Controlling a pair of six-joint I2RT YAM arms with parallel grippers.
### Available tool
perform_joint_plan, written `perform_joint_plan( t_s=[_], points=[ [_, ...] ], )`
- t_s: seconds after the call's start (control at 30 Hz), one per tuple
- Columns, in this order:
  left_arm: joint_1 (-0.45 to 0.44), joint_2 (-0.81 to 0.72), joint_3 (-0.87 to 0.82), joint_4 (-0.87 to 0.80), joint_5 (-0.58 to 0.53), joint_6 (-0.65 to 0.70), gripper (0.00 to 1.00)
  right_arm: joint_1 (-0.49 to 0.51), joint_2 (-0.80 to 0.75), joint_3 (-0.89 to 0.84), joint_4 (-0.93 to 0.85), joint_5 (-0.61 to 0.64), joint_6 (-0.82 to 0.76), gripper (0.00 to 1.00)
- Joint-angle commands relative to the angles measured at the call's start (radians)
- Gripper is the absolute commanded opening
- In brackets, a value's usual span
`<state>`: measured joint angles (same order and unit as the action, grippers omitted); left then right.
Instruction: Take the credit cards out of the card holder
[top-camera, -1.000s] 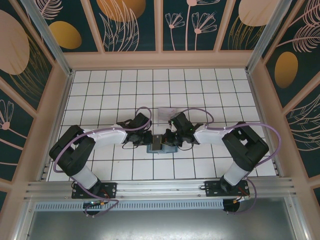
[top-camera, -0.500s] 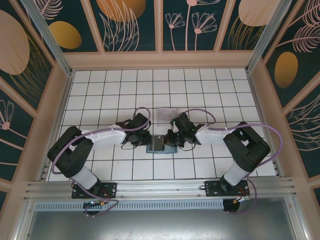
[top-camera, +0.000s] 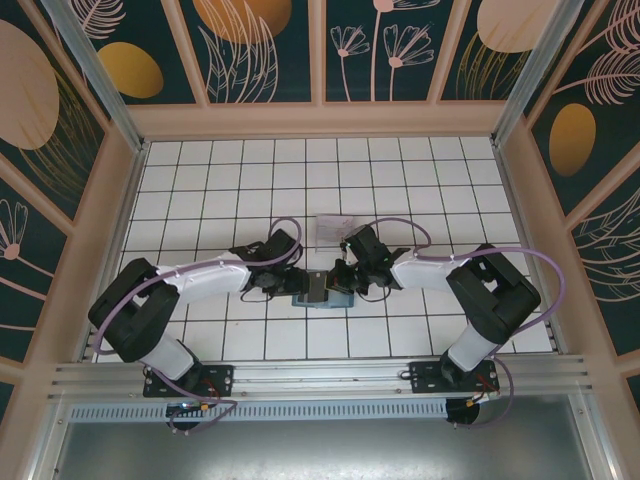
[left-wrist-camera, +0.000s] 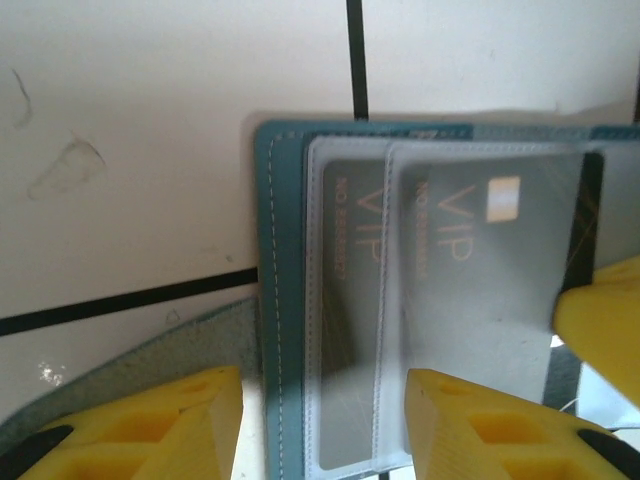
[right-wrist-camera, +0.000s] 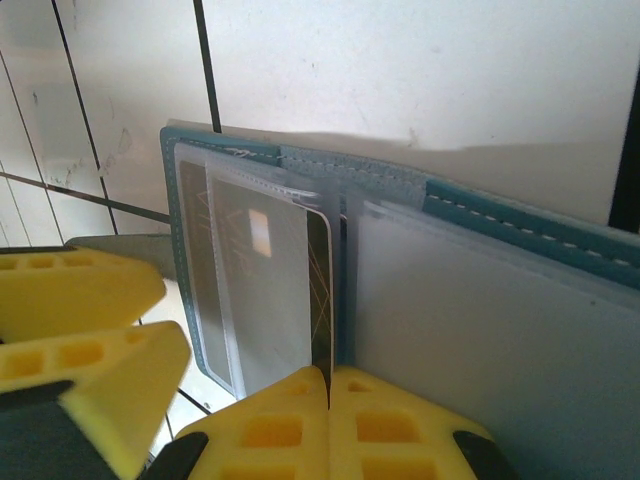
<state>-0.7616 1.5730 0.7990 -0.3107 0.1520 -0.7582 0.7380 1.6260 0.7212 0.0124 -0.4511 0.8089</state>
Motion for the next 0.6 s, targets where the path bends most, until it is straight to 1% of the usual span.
perform_joint_plan(
  t_s=[0.0,0.17,0.43,0.57],
  points=[
    [-0.008,0.029,0.023,-0.062,-0.006,0.036,0.48,-0.006,0.024,0.005,-0.045,0.0,-0.03,0.02],
    [-0.013,0.056,0.04,-0.098,-0.034,0.058,0.5,-0.006,0.023,0.011,-0.057,0.003,-0.033,0.02],
    [-0.025,0.069,0.059,-0.092,-0.011,0.07,0.56,-0.006,0.026,0.01,-0.058,0.003,-0.031,0.02],
    [-0.033,0.094,0.073,-0.129,-0.047,0.075,0.56,-0.006,0.024,0.016,-0.067,0.003,-0.033,0.02]
  ],
)
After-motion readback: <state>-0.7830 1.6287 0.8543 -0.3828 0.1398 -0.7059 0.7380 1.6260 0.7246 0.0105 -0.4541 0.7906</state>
